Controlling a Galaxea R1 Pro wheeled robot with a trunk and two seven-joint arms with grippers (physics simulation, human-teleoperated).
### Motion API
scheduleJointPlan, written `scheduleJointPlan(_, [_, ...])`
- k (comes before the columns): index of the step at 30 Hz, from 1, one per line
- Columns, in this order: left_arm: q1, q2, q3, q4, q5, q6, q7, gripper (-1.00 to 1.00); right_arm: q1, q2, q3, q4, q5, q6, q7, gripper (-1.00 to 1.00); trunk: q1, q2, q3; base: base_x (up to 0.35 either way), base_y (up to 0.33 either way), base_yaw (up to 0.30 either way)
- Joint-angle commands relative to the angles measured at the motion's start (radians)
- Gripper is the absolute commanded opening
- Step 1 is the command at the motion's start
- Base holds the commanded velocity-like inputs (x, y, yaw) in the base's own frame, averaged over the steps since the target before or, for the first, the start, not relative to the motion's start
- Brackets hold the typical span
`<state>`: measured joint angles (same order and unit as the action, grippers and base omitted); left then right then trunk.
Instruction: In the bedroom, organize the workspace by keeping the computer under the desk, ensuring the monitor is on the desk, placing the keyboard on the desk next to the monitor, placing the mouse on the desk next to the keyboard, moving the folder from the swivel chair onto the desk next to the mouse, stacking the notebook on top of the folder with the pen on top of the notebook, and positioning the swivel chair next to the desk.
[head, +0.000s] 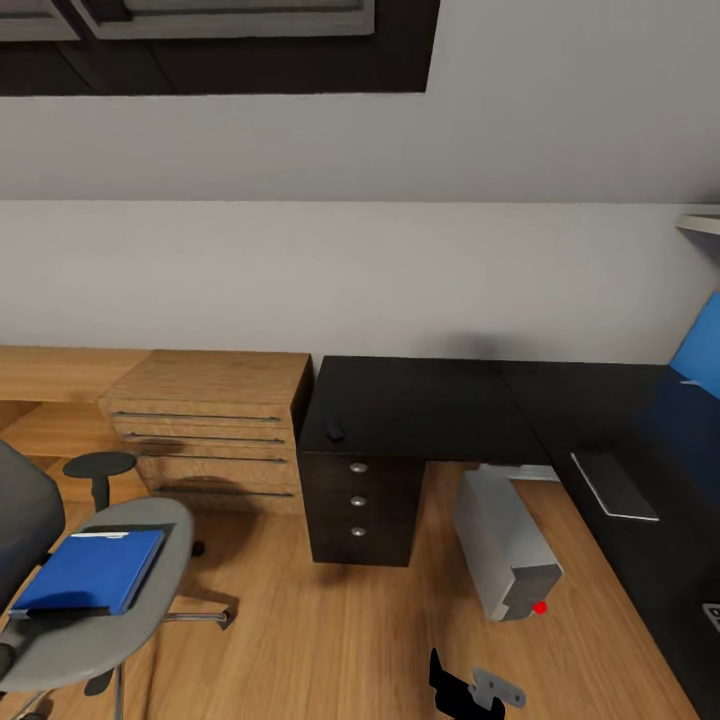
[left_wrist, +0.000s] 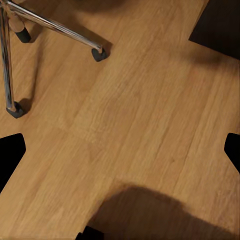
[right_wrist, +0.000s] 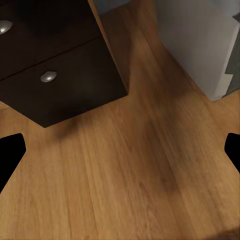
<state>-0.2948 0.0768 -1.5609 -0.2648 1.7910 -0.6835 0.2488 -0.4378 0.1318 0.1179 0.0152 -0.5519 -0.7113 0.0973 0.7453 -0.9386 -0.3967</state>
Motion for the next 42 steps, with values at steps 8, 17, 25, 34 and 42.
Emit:
scheduleJointPlan(8, [-0.001,-0.003,-0.008,-0.002,0.002,0.000,0.012,1.00,-0.001,0.000,0.006,0.002,-0.011,-0.006,0.006,1.00,-0.031,0.055,0.024,0.002,0.000,0.000])
scheduleJointPlan(17, [-0.001,-0.010,-0.008,-0.003,0.001,0.002,0.011,1.00,-0.001,-0.003,0.004,0.001,-0.014,-0.008,0.005,1.00,-0.065,0.118,0.052,0.000,0.000,0.000])
scheduleJointPlan(25, [-0.001,-0.058,-0.010,0.002,-0.006,0.015,0.013,1.00,-0.002,-0.003,-0.001,-0.016,-0.021,-0.004,-0.002,1.00,-0.096,0.174,0.077,0.000,0.000,0.000])
scheduleJointPlan(34, [-0.082,-0.169,-0.009,0.000,-0.121,0.209,0.043,1.00,-0.004,-0.059,-0.003,-0.349,-0.022,0.163,-0.194,1.00,-0.130,0.237,0.106,0.000,0.000,0.000])
scheduleJointPlan(42, [-0.251,-0.243,-0.008,-0.027,-0.132,0.412,0.147,1.00,-0.005,-0.173,-0.006,-0.794,-0.019,0.709,-0.412,1.00,-0.161,0.293,0.131,0.000,0.000,0.000])
